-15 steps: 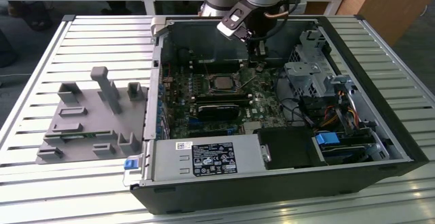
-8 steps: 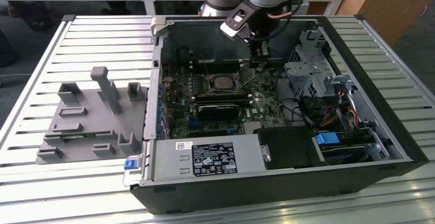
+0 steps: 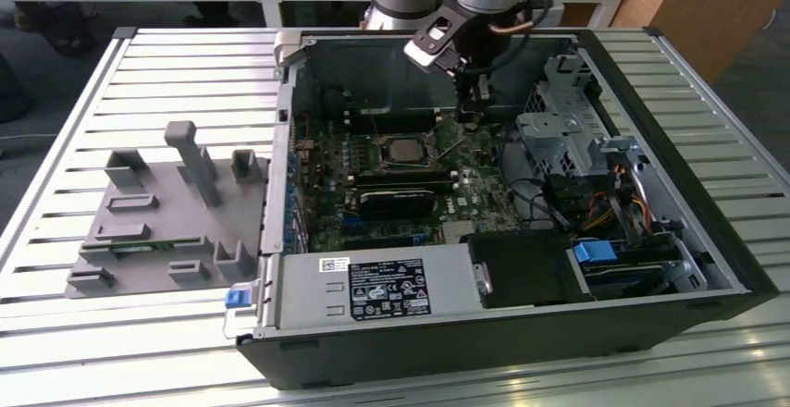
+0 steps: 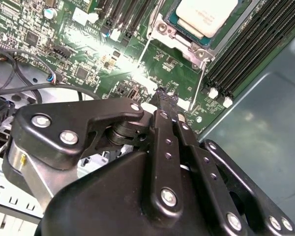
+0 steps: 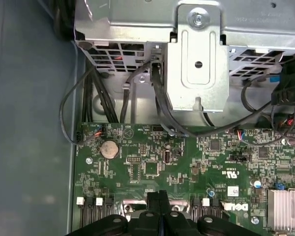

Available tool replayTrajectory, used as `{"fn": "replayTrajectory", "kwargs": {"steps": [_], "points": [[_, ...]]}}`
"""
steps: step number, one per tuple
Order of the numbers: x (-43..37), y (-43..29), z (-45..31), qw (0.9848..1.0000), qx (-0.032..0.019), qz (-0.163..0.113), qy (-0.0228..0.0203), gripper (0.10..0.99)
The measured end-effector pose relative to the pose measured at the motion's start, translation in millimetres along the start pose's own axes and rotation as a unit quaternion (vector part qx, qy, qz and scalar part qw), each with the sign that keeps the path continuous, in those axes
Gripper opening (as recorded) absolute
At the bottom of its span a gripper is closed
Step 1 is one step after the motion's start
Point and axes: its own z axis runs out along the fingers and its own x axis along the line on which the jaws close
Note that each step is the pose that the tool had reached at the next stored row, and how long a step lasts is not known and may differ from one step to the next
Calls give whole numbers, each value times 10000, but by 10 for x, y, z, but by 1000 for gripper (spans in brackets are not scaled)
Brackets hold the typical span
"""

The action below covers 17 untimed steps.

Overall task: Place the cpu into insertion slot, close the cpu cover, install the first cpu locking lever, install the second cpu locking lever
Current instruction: 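Close the cpu cover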

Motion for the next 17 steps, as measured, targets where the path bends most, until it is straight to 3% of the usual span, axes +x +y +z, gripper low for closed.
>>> {"fn": "replayTrajectory", "kwargs": {"steps": [17], "points": [[20,126,30,10000,30,0,0,106]]}}
